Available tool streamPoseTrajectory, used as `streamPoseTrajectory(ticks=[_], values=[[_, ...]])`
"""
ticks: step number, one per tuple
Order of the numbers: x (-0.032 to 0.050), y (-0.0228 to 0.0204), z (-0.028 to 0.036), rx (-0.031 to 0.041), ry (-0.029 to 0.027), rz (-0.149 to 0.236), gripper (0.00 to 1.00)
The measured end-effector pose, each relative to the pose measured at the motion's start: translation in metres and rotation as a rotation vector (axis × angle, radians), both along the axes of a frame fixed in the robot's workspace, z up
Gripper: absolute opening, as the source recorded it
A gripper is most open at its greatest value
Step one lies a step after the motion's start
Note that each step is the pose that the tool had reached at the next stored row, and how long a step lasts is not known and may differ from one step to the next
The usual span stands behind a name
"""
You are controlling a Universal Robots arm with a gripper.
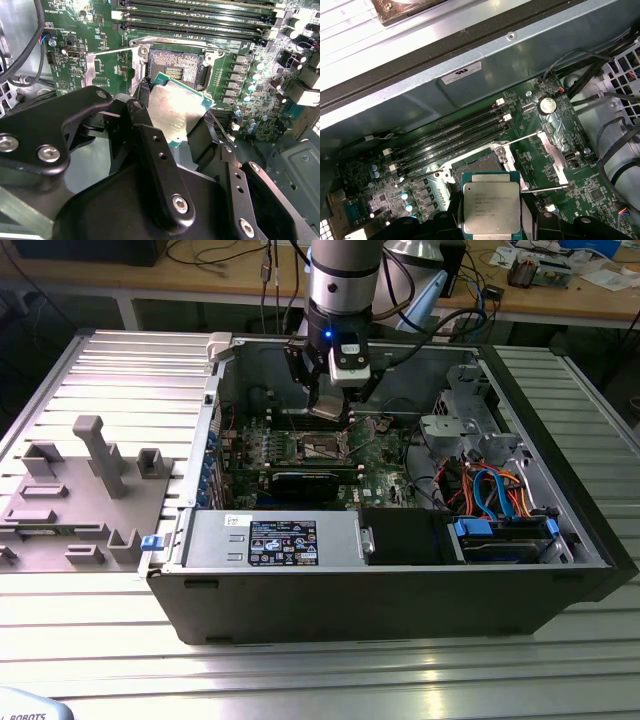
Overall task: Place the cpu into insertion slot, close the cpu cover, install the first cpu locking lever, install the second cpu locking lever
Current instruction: 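Place the cpu into insertion slot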
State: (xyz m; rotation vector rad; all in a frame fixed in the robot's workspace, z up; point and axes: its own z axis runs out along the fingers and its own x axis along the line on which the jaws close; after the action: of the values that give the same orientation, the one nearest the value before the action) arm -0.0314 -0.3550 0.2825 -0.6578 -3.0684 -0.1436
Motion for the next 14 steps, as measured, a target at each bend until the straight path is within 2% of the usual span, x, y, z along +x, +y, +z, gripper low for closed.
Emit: streamPoseTrajectory(ticks=[14], values=[[0.0,0.0,-0.0001,-0.0001,0.0,-0.013,0.55]])
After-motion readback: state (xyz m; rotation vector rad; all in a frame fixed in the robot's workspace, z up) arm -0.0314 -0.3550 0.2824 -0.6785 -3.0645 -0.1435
